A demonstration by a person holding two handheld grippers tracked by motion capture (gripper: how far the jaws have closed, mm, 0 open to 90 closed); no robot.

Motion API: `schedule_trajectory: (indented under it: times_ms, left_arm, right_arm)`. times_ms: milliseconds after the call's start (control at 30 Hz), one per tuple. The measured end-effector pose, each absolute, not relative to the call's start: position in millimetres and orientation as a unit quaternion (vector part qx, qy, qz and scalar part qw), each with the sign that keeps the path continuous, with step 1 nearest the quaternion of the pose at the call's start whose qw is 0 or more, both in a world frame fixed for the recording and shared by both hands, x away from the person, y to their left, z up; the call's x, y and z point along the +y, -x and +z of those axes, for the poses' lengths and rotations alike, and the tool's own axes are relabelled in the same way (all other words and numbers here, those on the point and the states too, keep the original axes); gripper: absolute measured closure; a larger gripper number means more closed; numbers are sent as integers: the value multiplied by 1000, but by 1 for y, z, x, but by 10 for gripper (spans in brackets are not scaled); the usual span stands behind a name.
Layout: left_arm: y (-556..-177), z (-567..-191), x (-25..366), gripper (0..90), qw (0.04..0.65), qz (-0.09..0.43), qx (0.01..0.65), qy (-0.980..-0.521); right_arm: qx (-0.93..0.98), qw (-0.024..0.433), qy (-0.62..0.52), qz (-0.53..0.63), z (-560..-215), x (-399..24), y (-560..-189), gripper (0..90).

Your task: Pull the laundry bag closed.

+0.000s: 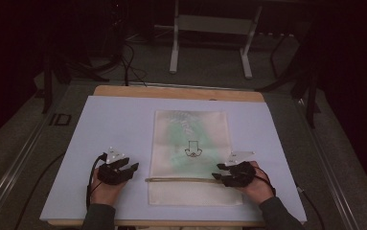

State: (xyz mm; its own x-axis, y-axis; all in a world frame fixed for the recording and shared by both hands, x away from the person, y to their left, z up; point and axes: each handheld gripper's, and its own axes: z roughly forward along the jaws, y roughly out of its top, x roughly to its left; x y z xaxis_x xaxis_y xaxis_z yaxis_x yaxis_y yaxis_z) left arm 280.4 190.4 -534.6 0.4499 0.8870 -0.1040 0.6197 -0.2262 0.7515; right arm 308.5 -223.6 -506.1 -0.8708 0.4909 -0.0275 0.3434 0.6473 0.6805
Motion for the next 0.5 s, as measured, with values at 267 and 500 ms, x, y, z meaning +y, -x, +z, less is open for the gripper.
schedule_trajectory:
  times_ms: [267, 500]
  left_arm:
    - [-280, -535, 189, 529, 378, 177, 490, -765]
    - [-280, -535, 188, 531, 376, 175, 486, -769]
  right_arm:
    - [914, 97, -200, 339, -501, -204, -309, 614]
    - [923, 95, -174, 331, -498, -189, -309, 633]
